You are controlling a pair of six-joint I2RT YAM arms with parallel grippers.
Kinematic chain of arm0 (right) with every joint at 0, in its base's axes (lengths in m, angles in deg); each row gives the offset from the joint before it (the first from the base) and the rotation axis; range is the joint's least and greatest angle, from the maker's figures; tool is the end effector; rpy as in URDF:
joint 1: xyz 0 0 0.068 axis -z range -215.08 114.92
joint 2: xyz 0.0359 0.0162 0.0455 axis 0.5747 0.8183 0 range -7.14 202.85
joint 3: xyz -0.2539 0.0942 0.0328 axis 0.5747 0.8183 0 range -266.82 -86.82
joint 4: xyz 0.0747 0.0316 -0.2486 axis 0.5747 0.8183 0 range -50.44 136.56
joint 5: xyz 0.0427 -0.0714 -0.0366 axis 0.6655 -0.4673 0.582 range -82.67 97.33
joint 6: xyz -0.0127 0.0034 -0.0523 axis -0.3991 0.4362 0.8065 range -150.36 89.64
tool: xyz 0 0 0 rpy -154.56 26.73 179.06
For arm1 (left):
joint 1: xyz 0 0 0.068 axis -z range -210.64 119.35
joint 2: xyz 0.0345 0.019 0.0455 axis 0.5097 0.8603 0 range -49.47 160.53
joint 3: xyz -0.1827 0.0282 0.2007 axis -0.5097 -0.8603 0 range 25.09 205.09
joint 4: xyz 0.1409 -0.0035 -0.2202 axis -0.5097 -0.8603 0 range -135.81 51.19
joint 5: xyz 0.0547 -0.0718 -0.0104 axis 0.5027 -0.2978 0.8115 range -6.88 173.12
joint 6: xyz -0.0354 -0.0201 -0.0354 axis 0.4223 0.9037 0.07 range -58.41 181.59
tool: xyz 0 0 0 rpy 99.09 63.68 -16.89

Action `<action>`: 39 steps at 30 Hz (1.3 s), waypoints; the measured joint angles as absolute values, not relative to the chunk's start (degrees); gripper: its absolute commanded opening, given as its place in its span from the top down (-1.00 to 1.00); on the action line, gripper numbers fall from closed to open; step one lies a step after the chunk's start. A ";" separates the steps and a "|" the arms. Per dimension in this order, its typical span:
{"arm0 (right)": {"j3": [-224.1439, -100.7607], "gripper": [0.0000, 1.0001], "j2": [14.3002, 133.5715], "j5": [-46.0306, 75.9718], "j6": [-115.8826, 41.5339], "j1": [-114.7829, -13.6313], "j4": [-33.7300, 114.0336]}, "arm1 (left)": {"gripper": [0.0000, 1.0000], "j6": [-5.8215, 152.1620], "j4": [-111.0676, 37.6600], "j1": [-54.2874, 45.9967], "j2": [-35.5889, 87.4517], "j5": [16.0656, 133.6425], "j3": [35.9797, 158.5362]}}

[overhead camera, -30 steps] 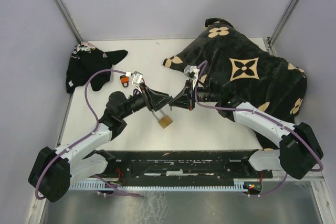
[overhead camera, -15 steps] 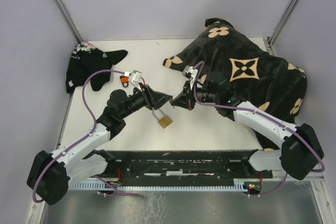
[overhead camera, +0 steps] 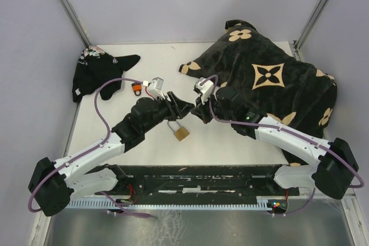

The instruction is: Unlock with the key

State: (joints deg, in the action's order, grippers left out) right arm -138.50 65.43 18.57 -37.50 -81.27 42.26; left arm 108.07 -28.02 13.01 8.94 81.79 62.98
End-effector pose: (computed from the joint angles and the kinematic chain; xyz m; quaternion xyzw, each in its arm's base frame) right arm 0.1966 0.2149 0.2905 -0.3288 0.7669 0.3178 0.4502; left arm 0.1732 -0.1664 0.2901 -0.0114 0.7644 -0.4626 0.4490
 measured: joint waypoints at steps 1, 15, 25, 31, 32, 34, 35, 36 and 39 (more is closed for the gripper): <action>-138.52 0.96 65.41 17.07 -36.99 -81.95 42.58 | -0.16 108.64 -28.46 13.17 9.64 83.19 63.20; -138.54 0.96 65.39 5.79 -33.19 -87.48 43.41 | 0.10 115.46 -29.75 13.84 11.39 91.21 62.82; -138.54 0.96 66.37 -0.48 -31.31 -89.76 43.20 | 0.13 117.69 -28.24 13.89 13.07 91.02 62.82; -138.76 0.95 68.23 -3.35 -30.22 -91.09 43.30 | 0.14 118.34 -27.91 14.41 13.20 90.56 62.82; -138.96 0.95 68.53 -3.78 -30.09 -91.33 43.35 | 0.14 118.39 -27.89 14.44 13.29 90.54 62.82; -139.29 0.96 68.99 -4.66 -30.00 -91.70 43.33 | 0.16 118.63 -27.80 14.46 13.55 90.51 62.82; -139.35 0.95 69.06 -5.03 -29.96 -91.85 43.30 | 0.17 118.74 -27.76 14.46 13.75 90.49 62.82; -139.48 0.95 69.12 -5.47 -29.91 -92.03 43.33 | 0.18 118.76 -27.76 14.48 13.88 90.49 62.82; -139.92 0.96 69.32 -6.54 -29.82 -92.31 43.26 | 0.26 118.80 -27.56 14.50 14.07 90.54 62.48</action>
